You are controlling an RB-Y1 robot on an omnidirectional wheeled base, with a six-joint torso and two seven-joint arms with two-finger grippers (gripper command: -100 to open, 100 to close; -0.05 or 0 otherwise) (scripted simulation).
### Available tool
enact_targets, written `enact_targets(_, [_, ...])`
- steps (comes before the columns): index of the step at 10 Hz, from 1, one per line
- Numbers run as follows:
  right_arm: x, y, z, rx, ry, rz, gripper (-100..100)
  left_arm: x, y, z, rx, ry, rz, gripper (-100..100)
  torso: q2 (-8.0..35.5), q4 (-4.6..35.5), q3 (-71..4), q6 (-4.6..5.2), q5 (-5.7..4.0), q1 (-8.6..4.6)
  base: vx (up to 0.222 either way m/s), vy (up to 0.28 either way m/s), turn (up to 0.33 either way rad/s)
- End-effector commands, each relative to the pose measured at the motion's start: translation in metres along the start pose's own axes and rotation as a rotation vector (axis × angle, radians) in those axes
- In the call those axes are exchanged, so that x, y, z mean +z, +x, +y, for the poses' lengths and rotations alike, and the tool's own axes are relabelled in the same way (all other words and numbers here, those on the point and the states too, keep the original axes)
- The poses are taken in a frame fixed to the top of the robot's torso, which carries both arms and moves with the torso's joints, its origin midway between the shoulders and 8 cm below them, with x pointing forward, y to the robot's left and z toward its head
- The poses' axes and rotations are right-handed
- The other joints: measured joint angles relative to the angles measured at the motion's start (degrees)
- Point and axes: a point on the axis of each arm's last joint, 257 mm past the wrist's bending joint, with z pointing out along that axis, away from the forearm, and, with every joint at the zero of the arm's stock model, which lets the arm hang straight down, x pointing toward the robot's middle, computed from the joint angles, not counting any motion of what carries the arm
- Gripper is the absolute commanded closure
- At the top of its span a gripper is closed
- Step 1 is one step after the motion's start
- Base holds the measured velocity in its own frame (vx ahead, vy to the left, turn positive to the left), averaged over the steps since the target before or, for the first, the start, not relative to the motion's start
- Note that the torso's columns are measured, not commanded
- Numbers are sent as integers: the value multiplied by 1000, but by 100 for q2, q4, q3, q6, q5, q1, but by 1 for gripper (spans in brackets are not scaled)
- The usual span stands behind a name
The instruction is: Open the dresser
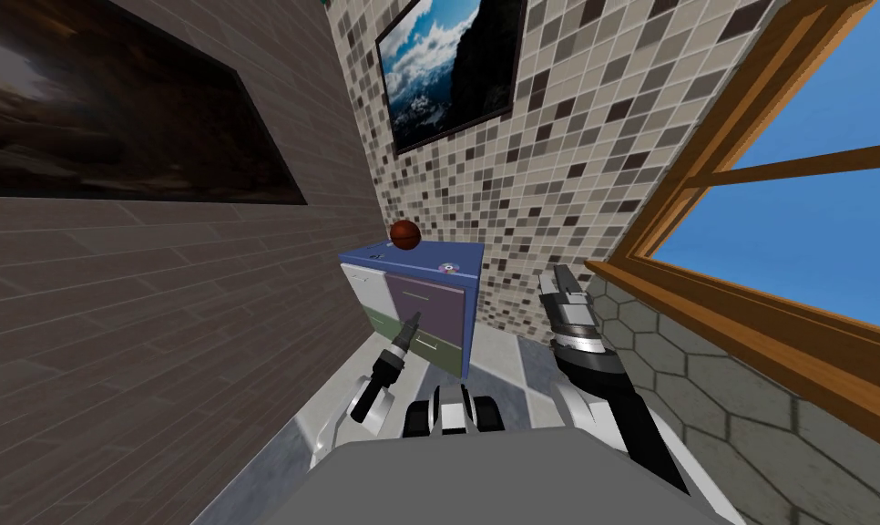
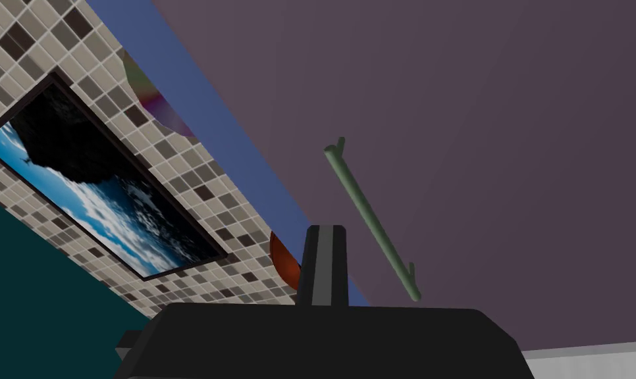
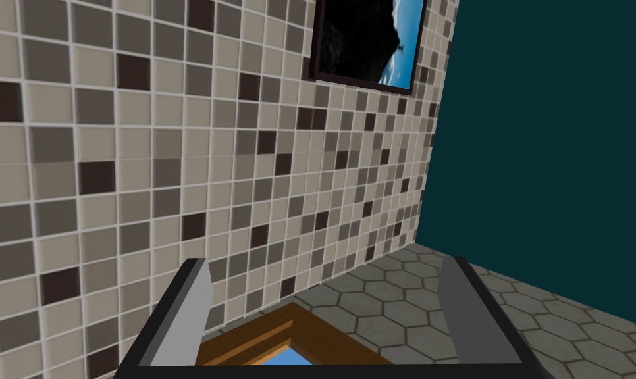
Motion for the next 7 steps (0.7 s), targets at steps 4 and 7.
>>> enact_targets(4, [0, 0, 0, 0, 0, 0, 0, 9, -3, -2, -9, 20, -19, -100, -39, -13, -27, 0, -5, -14, 124, -61, -30])
enact_targets(7, [0, 0, 0, 0, 0, 0, 0, 9, -8, -10, -4, 17, -17, -100, 21, 7, 14, 0, 4, 14, 82, -41, -6])
